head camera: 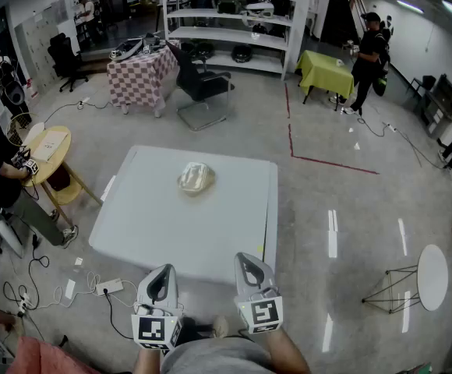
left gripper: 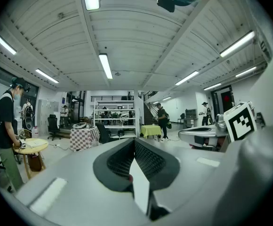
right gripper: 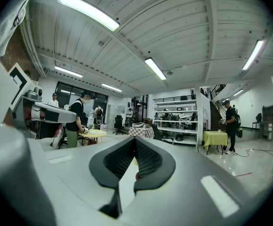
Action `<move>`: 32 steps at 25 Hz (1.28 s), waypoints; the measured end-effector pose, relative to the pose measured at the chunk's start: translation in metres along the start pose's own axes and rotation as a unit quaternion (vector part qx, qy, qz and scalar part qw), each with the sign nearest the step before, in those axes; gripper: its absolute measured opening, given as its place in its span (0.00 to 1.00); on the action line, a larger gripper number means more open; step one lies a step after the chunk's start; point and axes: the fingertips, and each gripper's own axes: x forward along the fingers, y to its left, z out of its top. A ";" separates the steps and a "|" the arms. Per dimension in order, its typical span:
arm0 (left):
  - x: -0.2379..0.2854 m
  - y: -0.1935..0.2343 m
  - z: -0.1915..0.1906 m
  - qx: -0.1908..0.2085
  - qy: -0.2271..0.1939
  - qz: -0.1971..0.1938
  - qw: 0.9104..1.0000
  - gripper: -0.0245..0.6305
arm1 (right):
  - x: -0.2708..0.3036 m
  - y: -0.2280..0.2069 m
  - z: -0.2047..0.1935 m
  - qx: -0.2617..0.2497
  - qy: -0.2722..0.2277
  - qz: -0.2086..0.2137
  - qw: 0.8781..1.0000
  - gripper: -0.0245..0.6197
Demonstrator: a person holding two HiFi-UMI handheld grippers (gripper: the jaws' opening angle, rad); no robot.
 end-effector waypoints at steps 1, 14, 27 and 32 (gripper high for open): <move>0.000 -0.001 -0.001 0.000 0.000 0.000 1.000 0.06 | -0.001 0.000 -0.001 0.000 0.001 0.000 1.000 0.04; 0.003 -0.021 -0.004 0.004 0.006 -0.006 1.000 0.06 | -0.012 -0.016 -0.007 0.006 0.007 0.000 1.000 0.04; 0.054 -0.003 -0.014 0.001 0.035 -0.024 0.999 0.06 | 0.028 -0.033 -0.020 0.011 0.025 -0.009 1.000 0.04; 0.093 0.014 -0.021 -0.002 0.040 -0.033 0.999 0.06 | 0.065 -0.040 -0.026 0.008 0.030 -0.007 0.999 0.04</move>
